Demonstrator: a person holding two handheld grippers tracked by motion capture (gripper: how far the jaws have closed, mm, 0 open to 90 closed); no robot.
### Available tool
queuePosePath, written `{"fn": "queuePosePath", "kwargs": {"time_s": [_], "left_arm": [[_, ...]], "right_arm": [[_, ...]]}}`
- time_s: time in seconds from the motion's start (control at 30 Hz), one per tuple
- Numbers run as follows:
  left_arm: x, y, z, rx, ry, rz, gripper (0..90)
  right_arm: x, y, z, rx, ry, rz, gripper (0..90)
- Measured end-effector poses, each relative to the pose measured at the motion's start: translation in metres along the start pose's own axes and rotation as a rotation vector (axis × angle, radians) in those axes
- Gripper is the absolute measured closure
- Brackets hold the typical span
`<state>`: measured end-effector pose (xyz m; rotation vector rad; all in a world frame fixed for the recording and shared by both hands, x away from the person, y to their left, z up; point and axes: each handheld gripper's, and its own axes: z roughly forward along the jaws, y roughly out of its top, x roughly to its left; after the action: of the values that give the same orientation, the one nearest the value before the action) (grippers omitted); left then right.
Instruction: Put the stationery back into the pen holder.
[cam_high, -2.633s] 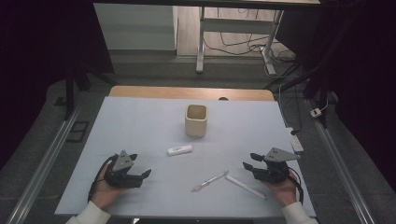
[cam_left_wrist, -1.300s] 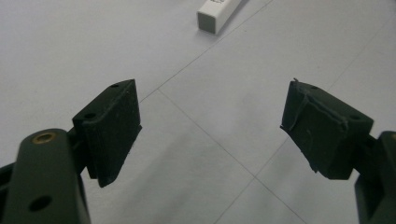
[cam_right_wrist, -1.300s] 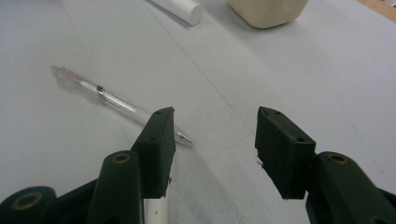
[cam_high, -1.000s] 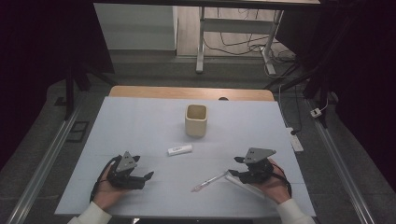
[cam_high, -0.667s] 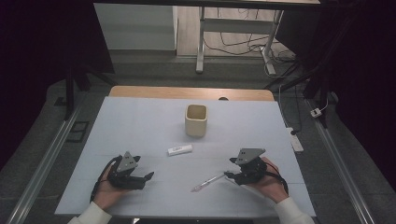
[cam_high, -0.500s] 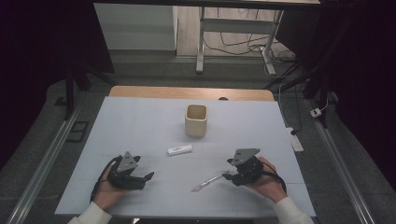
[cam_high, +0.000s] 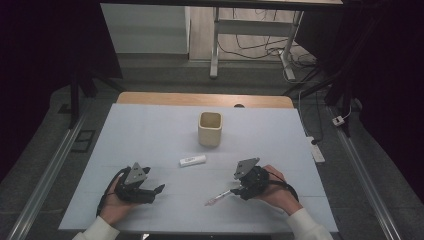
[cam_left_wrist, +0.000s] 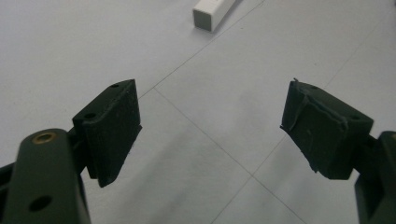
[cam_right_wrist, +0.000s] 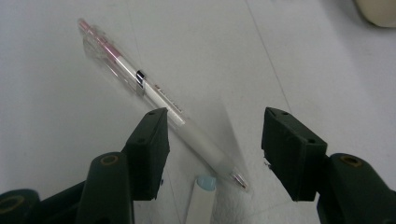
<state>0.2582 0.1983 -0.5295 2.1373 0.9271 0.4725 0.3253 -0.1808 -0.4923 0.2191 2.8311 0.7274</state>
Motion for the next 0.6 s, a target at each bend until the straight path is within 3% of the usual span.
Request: {"fn": "queuePosePath", "kwargs": {"time_s": [0.6], "left_arm": [[0.0, 0.0, 0.001, 0.004, -0.001, 0.006, 19.2]], "right_arm": [[0.001, 0.01, 0.013, 0.1, 0.058, -0.107, 45.4]]}}
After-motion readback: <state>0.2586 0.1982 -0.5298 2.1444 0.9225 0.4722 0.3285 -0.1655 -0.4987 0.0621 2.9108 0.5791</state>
